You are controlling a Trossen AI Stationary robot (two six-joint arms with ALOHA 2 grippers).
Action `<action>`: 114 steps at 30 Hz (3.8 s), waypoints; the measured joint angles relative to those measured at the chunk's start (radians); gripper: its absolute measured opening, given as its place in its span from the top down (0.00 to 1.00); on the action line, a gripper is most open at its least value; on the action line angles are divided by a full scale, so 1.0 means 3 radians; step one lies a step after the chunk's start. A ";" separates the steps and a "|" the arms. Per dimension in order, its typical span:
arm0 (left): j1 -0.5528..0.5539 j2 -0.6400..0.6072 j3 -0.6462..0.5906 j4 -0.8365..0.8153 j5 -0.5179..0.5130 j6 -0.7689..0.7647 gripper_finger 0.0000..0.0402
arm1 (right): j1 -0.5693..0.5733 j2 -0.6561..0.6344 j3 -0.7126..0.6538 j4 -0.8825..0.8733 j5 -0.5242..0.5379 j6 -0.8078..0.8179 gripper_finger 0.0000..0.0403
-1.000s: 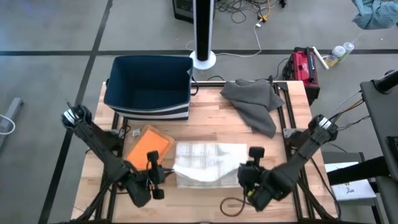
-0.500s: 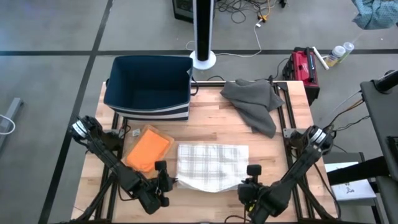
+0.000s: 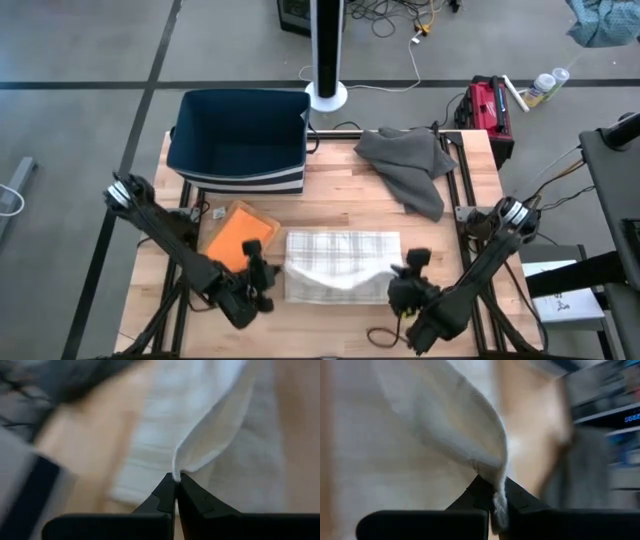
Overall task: Fold towel
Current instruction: Fold the white patterned kitchen towel
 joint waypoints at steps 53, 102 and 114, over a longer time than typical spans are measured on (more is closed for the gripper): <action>0.0130 0.0144 -0.0538 0.1263 0.0650 0.0395 1.00 | 0.0171 -0.0436 -0.1205 0.2053 -0.0853 -0.0159 0.99; 0.1503 -0.0818 -0.0252 0.1213 0.0613 0.1484 1.00 | -0.0907 -0.1731 -0.0854 -0.0410 0.0853 -0.0096 0.99; 0.1006 -0.1403 -0.0211 0.0659 0.0387 0.1111 1.00 | -0.0947 -0.1853 -0.0892 0.0855 0.0796 -0.1183 0.99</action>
